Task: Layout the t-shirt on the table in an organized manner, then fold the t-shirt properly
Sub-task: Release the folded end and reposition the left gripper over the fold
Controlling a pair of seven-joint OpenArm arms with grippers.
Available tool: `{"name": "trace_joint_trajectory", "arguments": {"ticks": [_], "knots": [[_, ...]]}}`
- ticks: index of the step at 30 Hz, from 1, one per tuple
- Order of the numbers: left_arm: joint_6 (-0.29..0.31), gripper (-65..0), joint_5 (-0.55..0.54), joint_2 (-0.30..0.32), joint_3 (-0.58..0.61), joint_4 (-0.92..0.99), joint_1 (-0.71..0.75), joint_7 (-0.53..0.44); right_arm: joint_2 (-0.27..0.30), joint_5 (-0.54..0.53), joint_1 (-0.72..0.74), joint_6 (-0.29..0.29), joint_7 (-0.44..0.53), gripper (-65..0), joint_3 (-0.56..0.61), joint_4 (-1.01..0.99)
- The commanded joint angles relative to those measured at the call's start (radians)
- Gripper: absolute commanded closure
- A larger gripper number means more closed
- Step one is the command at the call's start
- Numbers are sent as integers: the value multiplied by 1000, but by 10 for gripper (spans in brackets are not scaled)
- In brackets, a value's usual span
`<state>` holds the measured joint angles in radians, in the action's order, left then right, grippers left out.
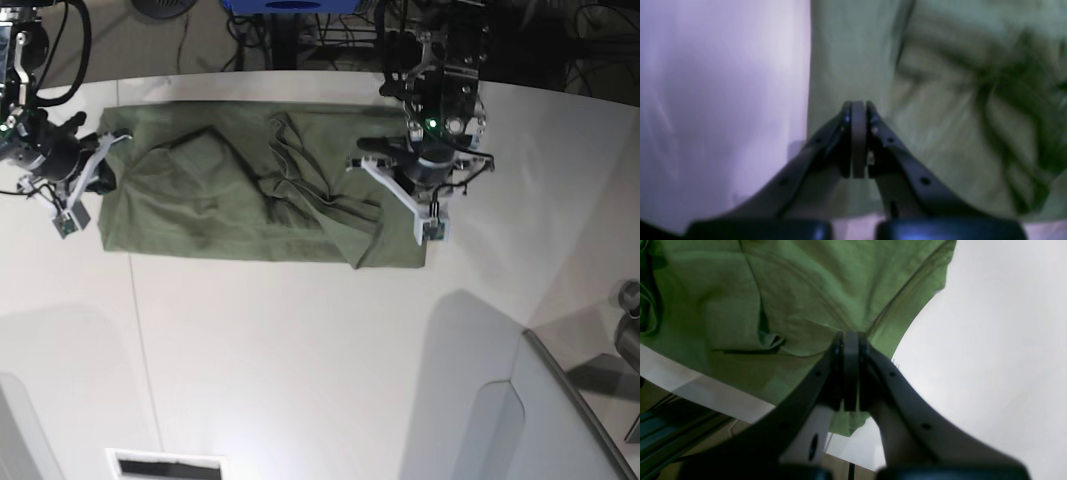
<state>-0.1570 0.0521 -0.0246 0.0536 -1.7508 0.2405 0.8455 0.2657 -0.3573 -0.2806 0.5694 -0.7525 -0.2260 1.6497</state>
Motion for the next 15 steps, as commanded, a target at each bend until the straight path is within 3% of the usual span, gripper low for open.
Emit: {"name": "trace_joint_trajectory", "arguments": {"ticks": [1,7,15], "knots": [[-3,0,2,-4,-2,-2,-20,-16,13,-7,8,4,18,0,-3,17],[-3,0,2,-34,-5,134,-111,-16,13,-7,8,4,18,0,-3,17],[-3,0,4,-54,-1,171,-142,-18,13,-7,7,4,18,0,-11,17]]}}
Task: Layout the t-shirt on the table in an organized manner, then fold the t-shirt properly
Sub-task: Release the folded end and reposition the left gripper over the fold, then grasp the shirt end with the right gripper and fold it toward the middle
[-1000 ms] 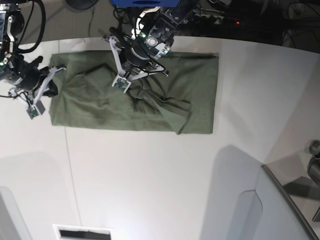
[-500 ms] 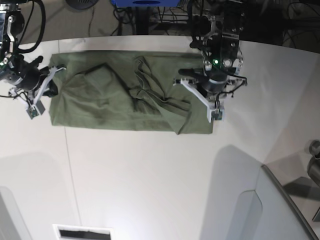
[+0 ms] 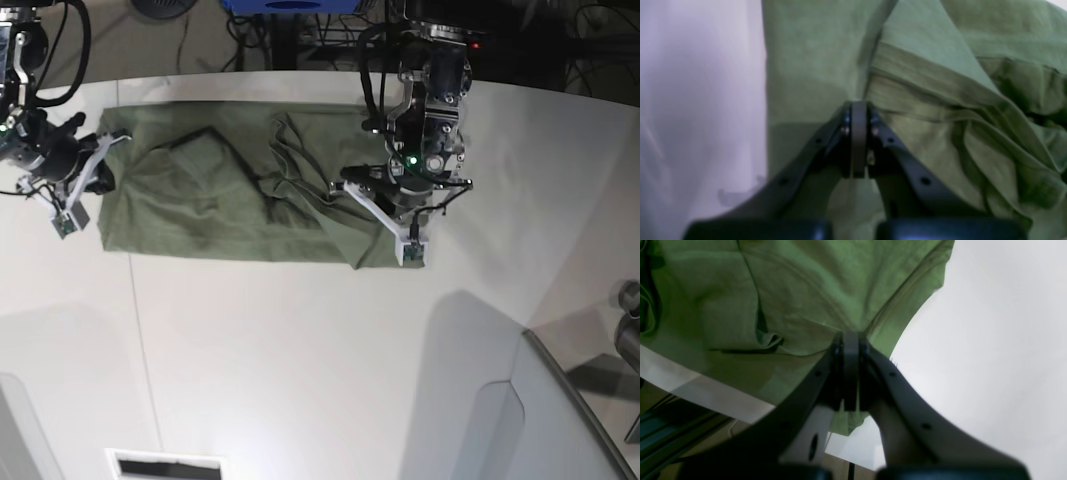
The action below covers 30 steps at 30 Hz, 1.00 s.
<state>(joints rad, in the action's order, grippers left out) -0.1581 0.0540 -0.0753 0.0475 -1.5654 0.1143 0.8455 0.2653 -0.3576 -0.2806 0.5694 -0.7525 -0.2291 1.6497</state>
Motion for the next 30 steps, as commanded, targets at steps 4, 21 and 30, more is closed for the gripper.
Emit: {"name": "trace_joint_trajectory", "arguments": {"ticks": [4,21,30], "knots": [[-2,0,2,-19,10,52,-54,-18,13,-7,7,4,18,0,-8,17],[-2,0,-167,-82,233,248,-225,-18,15,-7,10,4,20,0,-10,16],[-4,0,-405,-82,346,302,-316,-133,19,-7,7,4,20,0,0,-9]]}}
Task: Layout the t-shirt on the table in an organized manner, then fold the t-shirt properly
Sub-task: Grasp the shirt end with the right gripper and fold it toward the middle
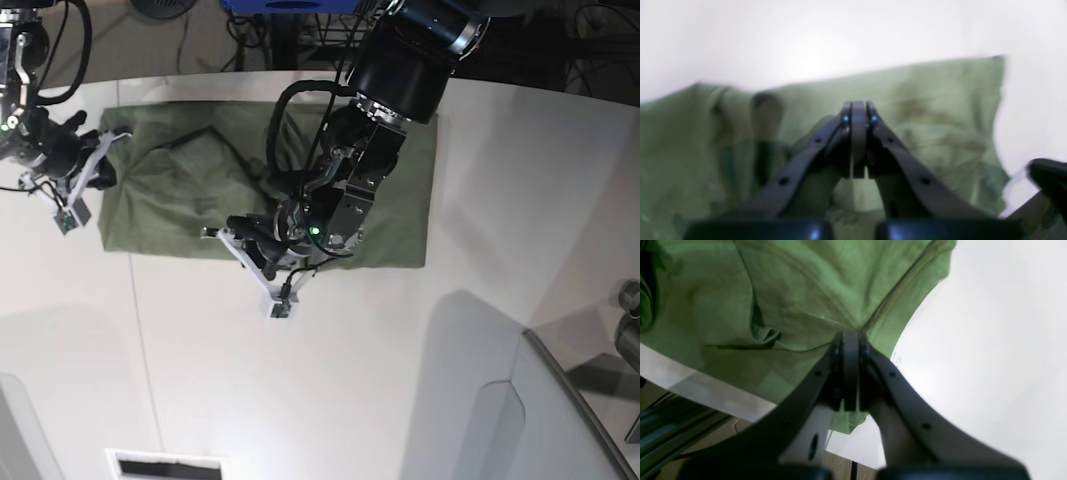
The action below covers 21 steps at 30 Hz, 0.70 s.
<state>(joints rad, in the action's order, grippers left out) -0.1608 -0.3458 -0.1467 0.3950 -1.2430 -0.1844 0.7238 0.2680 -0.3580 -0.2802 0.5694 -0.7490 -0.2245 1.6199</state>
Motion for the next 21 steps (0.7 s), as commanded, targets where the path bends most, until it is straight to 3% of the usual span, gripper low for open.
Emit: {"name": "trace_joint_trajectory", "arguments": {"ticks": [1,3,6,8,11,15,17,21], "knots": [[-1,0,-5,-10,-1,-36,-17,-13,15,-6,5,4,16,0,-3,32],[-15,0,-2,2,-3,-93,-10,-11,14,-6,0,4,15,0,-3,75],[-130,0,0,65,-21,-212,46,-10,17,-6,-11,4,13,0,53,161],[-173,0,-3,137,-40,-332,104,-10,18,-6,-14,4,-19,0,144,217],[-188,0,-8,235,-98,-488,210,-10,15,-6,-6,2,-88,0,270,271],[-188,0,-2,333,-255,-610,369,-10,10,-6,0,-4,-99,0,454,311],[-187,0,0,381,-328,-617,432,-13,9,-6,26,-38,-99,0,555,308],[-185,0,0,445,-446,-616,535,-16,4,-8,121,-160,-99,0,738,283]]}}
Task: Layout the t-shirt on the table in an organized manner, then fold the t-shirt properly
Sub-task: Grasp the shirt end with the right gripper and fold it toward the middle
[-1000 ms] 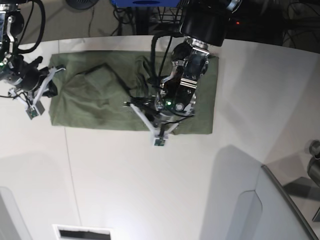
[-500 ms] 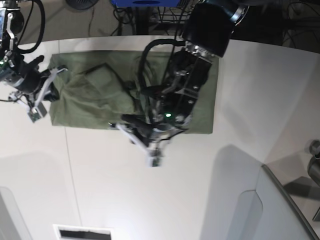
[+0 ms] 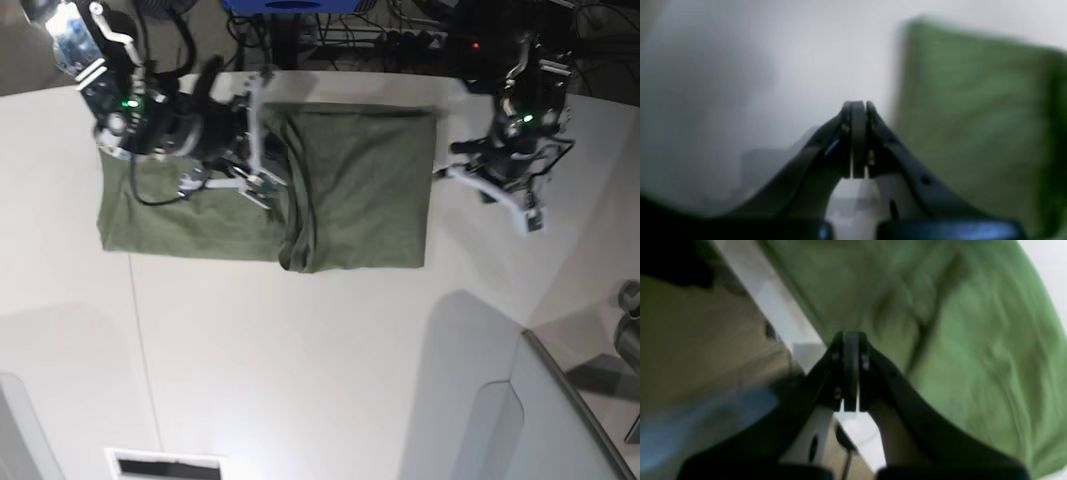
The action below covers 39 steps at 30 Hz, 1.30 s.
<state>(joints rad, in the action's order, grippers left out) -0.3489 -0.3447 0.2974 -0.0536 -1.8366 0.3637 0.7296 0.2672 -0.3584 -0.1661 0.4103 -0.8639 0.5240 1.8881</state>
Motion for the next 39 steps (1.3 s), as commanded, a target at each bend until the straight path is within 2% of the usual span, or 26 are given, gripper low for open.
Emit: {"name": "trace_joint_trajectory", "arguments": {"ticks": [1,4,6,10,13,19,22,25,28,31,35,39], "knots": [[3,0,-1,10,-33,-22,16,-23,-13,-9,41,-17,16,0,29,0],[4,0,-1,29,-116,-22,73,-29,-82,-11,110,-24,10,0,71,-78],[21,0,-1,29,-162,-21,126,-100,-144,-11,144,-23,10,0,68,-160],[153,0,-1,26,-214,-19,235,-262,-234,-11,185,-20,16,0,71,-302],[178,0,-1,23,-222,-19,275,-311,-266,-11,221,-20,35,0,71,-391],[178,0,-1,23,-223,-7,285,-319,-265,-12,270,-20,122,0,61,-523],[178,0,-1,23,-223,16,278,-319,-260,-12,280,-18,124,0,-32,-579],[178,0,-1,21,-223,24,278,-321,-257,-12,279,40,124,0,-156,-611],[178,0,-1,21,-223,38,277,-321,-216,-11,277,118,117,0,-275,-634],[178,0,-1,21,-223,56,260,-321,-194,-11,268,144,114,0,-359,-661],[178,0,-1,21,-217,82,240,-319,-171,-12,211,147,111,0,-417,-625],[178,0,-1,21,-217,94,222,-318,-171,-12,115,147,84,0,-416,-411]]}}
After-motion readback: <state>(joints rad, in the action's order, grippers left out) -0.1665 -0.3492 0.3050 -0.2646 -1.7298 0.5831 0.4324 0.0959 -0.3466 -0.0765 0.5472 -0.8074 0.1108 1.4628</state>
